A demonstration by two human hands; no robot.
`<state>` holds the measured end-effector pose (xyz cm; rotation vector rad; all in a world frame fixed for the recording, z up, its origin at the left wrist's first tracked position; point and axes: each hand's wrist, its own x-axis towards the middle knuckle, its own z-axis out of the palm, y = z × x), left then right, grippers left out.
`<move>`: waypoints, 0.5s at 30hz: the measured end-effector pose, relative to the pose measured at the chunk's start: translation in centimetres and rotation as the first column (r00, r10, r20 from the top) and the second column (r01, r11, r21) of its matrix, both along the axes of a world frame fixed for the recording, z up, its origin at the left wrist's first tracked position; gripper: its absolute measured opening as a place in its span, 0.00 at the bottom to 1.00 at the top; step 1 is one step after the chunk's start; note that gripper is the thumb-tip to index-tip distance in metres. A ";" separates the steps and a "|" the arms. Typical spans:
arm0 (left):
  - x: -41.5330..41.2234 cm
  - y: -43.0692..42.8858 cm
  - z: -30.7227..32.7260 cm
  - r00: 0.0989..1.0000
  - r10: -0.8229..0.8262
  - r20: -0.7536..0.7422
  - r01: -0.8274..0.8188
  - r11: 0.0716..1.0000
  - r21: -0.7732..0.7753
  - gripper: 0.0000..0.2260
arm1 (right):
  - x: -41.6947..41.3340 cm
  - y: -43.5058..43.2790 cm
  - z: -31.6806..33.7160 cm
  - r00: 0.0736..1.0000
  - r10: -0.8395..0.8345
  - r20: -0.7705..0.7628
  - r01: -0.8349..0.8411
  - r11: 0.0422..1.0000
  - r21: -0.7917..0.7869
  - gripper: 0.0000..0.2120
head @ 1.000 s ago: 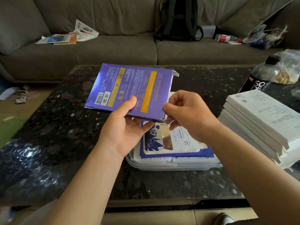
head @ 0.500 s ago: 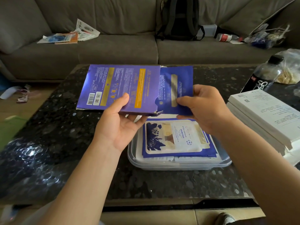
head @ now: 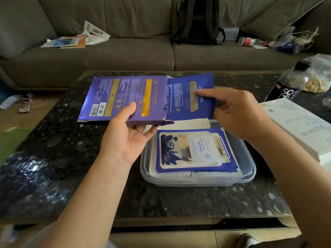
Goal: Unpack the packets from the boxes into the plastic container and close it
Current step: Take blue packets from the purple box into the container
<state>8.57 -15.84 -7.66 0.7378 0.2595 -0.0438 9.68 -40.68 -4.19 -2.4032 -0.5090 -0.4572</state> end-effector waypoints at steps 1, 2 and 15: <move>0.0 0.0 0.0 1.000 0.005 -0.003 -0.005 1.000 0.003 0.16 | 0.2 -0.1 -0.3 0.996 -0.013 0.092 0.018 0.999 -0.051 0.15; 0.0 0.0 0.0 1.000 0.009 -0.005 -0.009 1.000 0.007 0.16 | 0.3 0.0 -0.4 0.985 -0.034 0.170 0.049 0.995 -0.085 0.11; 0.4 0.8 0.0 0.998 0.058 0.015 -0.057 0.998 -0.029 0.14 | -0.8 0.5 0.6 0.955 -0.293 -0.034 0.268 0.812 0.519 0.12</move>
